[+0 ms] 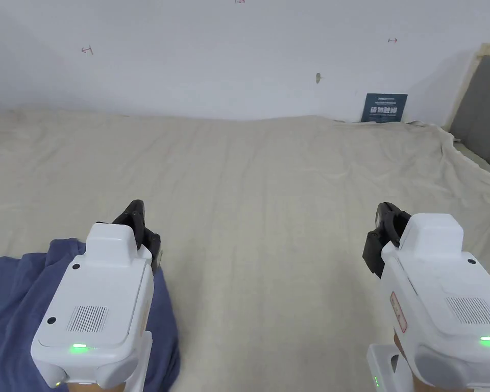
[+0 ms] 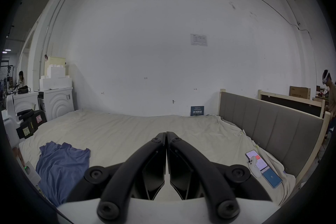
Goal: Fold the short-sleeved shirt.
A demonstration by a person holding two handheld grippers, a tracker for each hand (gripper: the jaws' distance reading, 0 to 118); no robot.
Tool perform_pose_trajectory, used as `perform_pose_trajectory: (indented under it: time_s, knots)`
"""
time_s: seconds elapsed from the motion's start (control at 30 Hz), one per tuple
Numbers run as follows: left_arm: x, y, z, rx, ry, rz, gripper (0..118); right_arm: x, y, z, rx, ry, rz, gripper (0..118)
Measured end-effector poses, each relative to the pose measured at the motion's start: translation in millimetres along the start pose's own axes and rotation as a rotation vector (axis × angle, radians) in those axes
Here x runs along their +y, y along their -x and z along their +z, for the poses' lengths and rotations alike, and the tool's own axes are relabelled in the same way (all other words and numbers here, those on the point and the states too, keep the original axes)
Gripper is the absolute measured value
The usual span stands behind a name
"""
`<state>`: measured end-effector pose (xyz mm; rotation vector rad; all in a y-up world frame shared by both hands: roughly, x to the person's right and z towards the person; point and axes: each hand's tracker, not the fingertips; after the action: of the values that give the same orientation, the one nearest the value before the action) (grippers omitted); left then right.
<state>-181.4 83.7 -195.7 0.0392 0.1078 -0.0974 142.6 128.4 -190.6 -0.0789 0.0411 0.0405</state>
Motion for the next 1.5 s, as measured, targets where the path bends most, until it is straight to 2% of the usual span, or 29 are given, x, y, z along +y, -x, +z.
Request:
perform_pose_trajectory:
  time_s: [0.2,0.47,0.8,1.0,1.17,1.5]
  knots:
    - [1,47,15,0.121,0.005,-0.013,0,3,44,-20,0.126,-0.022,0.011,1]
    - [4,129,53,0.322,0.02,-0.048,0,2,124,-43,0.322,-0.035,0.013,1]
    - [3,200,103,0.509,0.049,-0.084,0,-3,195,-46,0.478,-0.029,0.008,1]
    - [-1,219,121,0.567,0.063,-0.079,0,-5,212,-42,0.518,-0.022,0.014,1]
    - [-4,227,121,0.572,0.078,-0.065,0,-5,211,-43,0.519,-0.02,0.022,1]
    - [-13,231,76,0.48,0.154,0.043,0,-6,196,-55,0.481,-0.015,0.041,1]
